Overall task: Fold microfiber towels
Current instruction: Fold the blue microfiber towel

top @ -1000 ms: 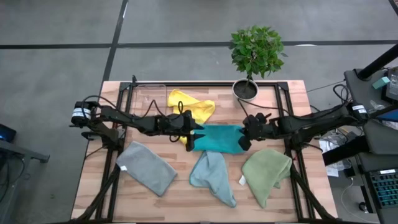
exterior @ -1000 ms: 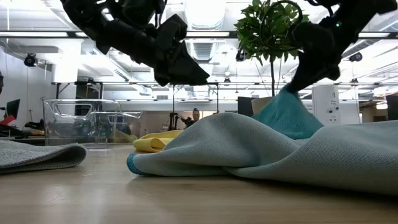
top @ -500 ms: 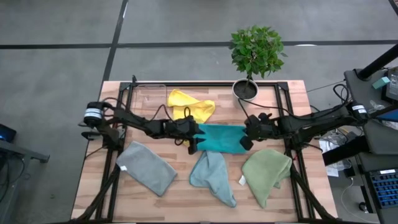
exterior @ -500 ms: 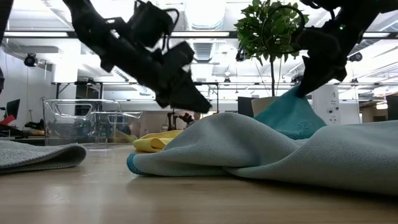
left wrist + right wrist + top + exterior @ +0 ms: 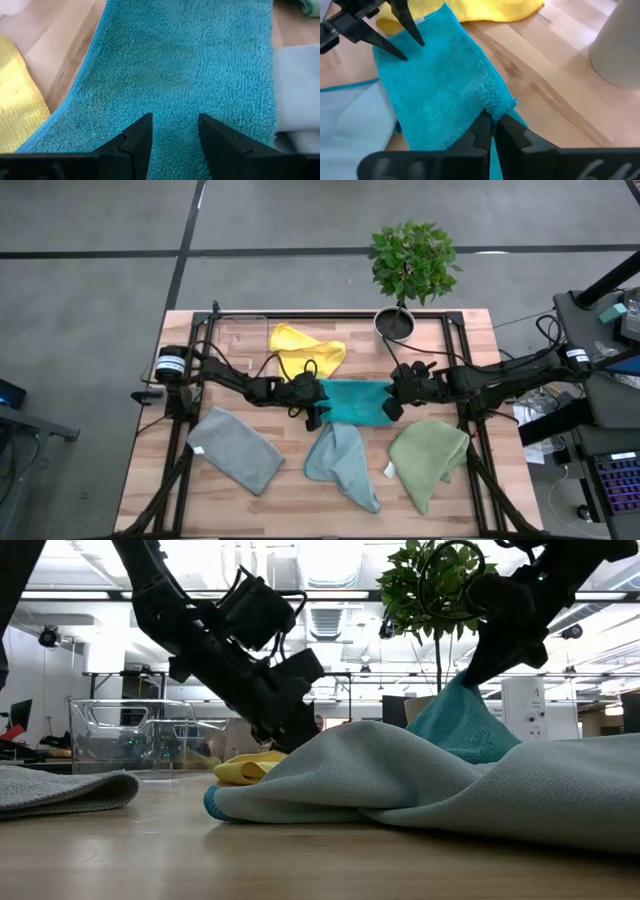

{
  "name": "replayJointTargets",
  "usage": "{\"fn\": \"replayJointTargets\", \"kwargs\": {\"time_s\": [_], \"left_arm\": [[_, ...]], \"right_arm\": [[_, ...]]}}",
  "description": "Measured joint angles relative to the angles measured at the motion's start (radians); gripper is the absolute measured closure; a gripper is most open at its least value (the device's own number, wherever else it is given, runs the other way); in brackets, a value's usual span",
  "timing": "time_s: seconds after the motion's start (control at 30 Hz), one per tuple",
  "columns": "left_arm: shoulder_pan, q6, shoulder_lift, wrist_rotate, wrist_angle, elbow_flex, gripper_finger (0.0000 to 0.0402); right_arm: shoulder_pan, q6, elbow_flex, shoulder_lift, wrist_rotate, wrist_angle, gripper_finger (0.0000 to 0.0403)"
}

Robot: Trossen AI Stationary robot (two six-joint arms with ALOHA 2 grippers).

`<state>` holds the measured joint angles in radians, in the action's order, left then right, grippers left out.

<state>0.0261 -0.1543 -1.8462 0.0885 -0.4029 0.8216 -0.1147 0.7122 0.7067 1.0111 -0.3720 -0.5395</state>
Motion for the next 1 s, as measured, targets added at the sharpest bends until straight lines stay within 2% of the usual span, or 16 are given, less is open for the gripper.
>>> {"fn": "replayJointTargets", "kwargs": {"time_s": [0.17,0.33,0.57,0.77,1.0], "left_arm": [[0.000,0.000,0.000,0.004,0.001,-0.004,0.0259],[0.000,0.000,0.000,0.004,0.001,-0.006,0.0259],[-0.001,0.000,0.007,0.005,0.003,-0.007,0.0259],[-0.006,0.003,0.054,0.004,0.003,-0.007,0.0259],[-0.008,0.004,0.097,0.004,0.036,-0.005,0.0259]], "right_arm": [[0.000,0.069,0.000,0.000,0.011,-0.043,0.0365],[0.009,0.099,0.000,-0.001,-0.018,-0.093,0.0303],[0.016,0.055,0.042,-0.009,-0.022,-0.151,0.0226],[0.015,0.064,0.083,-0.025,-0.018,-0.171,0.0212],[0.012,0.192,0.058,-0.027,0.065,-0.181,0.0213]]}}
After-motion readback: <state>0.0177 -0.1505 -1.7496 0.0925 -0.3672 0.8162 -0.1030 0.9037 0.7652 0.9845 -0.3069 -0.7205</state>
